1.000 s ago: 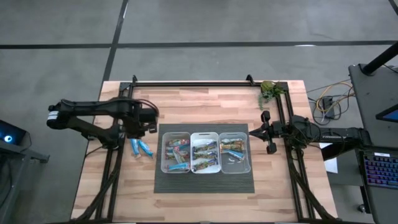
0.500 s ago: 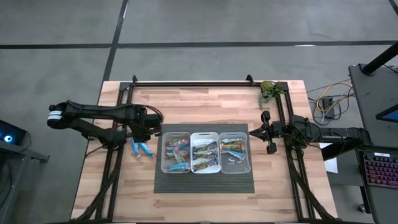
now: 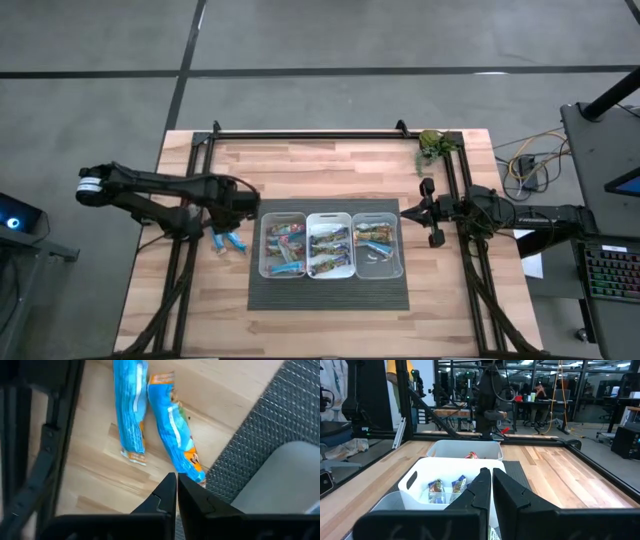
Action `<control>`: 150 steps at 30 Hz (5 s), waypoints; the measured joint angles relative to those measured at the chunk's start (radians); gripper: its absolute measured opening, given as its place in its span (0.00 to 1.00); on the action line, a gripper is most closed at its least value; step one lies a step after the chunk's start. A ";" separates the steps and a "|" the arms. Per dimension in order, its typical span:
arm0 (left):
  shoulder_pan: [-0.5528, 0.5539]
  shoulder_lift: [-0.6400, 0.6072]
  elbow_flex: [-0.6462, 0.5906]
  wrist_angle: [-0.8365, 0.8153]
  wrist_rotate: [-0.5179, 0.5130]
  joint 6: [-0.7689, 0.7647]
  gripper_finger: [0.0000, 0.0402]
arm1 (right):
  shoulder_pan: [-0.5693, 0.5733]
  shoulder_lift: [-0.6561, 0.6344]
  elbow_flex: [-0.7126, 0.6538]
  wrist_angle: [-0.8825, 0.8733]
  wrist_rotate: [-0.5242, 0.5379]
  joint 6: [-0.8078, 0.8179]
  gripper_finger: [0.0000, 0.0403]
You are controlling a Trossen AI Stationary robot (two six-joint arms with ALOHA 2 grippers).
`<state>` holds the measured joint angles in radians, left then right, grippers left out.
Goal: Pick and place Granola Bars by type
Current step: Put the right yellow granola bar into the transparent bin
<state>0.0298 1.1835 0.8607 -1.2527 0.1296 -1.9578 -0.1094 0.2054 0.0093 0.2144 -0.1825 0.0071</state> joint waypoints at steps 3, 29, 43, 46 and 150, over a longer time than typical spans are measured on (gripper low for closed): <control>-0.016 0.000 -0.015 0.027 0.000 -0.083 0.00 | 0.000 0.000 0.000 0.000 0.000 0.000 0.02; -0.028 0.003 -0.032 0.127 -0.001 0.059 0.00 | 0.000 0.000 0.000 0.000 0.000 0.000 0.02; -0.028 0.003 -0.036 0.136 -0.001 0.045 0.00 | 0.000 0.000 0.000 0.000 0.000 0.000 0.02; -0.029 0.003 -0.051 0.136 -0.001 0.037 0.00 | 0.000 0.000 0.000 0.000 0.000 0.000 0.02; -0.032 0.006 -0.364 0.525 0.003 -0.134 0.17 | 0.000 0.000 0.000 0.000 0.000 0.000 0.02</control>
<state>-0.0025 1.1892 0.4969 -0.7277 0.1326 -2.0920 -0.1093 0.2058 0.0093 0.2142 -0.1825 0.0071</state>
